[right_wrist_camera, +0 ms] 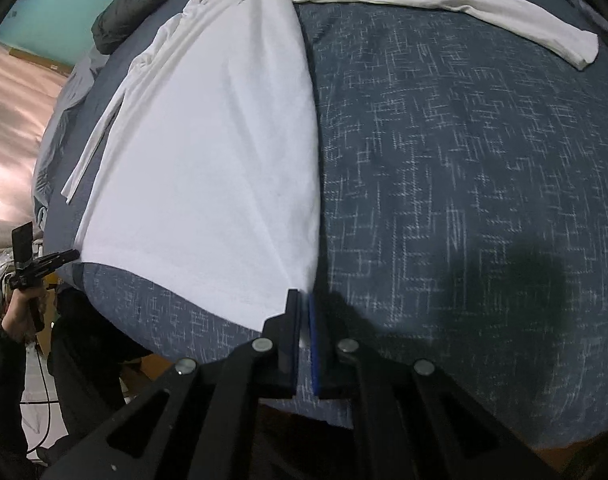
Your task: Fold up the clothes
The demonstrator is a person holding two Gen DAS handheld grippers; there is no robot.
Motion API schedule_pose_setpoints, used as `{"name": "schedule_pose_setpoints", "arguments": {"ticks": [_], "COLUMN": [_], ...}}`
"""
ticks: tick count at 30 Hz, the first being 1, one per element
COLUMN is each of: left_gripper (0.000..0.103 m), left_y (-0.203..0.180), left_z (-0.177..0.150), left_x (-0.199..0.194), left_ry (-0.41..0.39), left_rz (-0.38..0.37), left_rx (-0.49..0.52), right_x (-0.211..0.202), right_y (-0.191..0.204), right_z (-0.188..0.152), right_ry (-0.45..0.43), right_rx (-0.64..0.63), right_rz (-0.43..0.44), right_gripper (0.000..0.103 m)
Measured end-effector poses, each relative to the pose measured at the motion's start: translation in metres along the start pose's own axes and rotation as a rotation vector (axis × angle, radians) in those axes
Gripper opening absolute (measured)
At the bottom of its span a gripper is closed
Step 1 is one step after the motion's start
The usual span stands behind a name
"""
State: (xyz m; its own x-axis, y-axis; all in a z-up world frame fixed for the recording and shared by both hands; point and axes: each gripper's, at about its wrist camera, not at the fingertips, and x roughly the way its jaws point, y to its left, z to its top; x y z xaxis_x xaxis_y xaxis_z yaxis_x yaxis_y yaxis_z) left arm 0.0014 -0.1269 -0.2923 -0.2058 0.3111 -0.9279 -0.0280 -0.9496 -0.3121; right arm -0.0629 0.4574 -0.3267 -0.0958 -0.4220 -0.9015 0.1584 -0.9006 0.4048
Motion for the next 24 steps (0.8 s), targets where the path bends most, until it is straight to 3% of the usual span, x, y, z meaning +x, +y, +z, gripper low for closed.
{"name": "schedule_pose_setpoints", "arguments": {"ticks": [1,4,9,12,18,24], "left_gripper": [0.008,0.012,0.021,0.026,0.027,0.027], "left_y": [0.001,0.003,0.009,0.013,0.003,-0.004], "left_z": [0.002,0.009,0.036,0.08,0.158,0.249], "left_x": [0.0,-0.003,-0.039,-0.057,-0.072,-0.053], "left_ry": [0.001,0.002,-0.055,-0.115,-0.208,-0.264], "left_rz": [0.002,0.006,0.03,0.044,0.029,0.002], "left_rx": [0.002,0.005,0.015,0.026,0.04,0.059], "right_x": [0.001,-0.002,-0.028,-0.046,-0.06,-0.041], "right_y": [0.0,-0.002,0.003,0.007,0.019,0.035], "right_z": [0.001,0.007,0.023,0.047,0.122,0.206], "right_ry": [0.0,0.001,-0.04,-0.092,-0.208,-0.275], "right_rx": [-0.002,-0.002,-0.03,-0.069,-0.098,-0.141], "right_rz": [0.009,0.008,0.034,0.017,0.028,0.012], "right_gripper": [0.008,0.031,0.031,0.032,0.033,0.033]}}
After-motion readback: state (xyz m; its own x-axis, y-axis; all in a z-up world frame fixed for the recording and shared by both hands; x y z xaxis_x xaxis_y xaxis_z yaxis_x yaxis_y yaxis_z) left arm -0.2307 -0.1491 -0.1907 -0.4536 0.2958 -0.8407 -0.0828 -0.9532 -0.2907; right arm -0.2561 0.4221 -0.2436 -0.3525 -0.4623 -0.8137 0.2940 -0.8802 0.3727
